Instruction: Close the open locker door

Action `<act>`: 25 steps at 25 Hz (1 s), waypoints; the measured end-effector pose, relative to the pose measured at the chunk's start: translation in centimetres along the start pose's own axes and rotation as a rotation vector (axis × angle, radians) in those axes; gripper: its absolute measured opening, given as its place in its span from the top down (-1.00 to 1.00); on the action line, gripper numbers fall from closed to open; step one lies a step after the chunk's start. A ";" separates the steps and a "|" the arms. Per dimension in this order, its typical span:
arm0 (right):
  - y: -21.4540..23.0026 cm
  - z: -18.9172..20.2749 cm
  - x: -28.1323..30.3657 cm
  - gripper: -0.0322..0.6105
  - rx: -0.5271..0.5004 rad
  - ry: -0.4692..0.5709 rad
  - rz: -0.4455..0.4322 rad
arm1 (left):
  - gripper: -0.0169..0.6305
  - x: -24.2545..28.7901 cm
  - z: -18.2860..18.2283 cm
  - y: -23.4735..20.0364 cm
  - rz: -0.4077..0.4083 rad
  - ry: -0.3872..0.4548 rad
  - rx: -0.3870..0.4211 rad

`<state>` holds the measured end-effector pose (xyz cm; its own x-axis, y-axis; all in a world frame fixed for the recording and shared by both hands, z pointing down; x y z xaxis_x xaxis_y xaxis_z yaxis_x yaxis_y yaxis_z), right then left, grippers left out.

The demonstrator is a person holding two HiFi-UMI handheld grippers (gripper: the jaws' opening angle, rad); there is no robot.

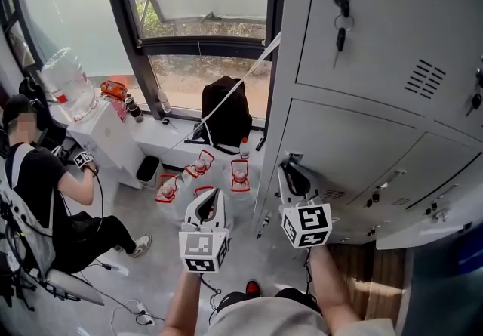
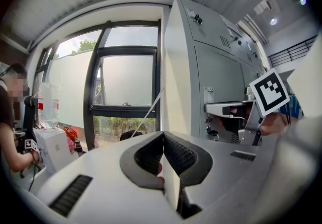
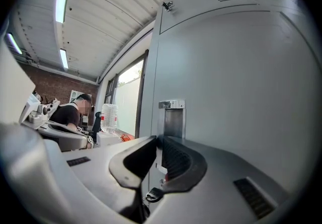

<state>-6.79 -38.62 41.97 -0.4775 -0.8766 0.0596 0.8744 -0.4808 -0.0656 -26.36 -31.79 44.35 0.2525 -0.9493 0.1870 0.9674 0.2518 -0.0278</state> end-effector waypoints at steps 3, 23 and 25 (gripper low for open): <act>-0.1 0.0 -0.1 0.76 -0.012 -0.003 0.019 | 0.88 -0.1 0.0 0.1 -0.004 -0.003 0.004; 5.6 -1.1 -11.1 0.76 -0.041 0.069 0.115 | 0.88 -0.4 -2.7 8.4 0.125 0.079 0.079; 6.5 -0.8 -13.1 0.79 -0.052 0.067 0.144 | 0.88 -0.4 -2.8 9.9 0.154 0.086 0.088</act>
<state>5.05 -30.29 40.01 -0.3539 -0.9350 -0.0202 0.9293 -0.3492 -0.1200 -16.79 -29.41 41.23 0.4021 -0.9098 0.1028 0.9124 0.4075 0.0373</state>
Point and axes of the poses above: the fingertips, and each gripper's own axes: x forward along the fingers, y to its right, z out of its underside, the point moved 6 cm from there along -x, backward along the fingers, and after that the axes turned 1 degree about -x, right-handed, at the moved point
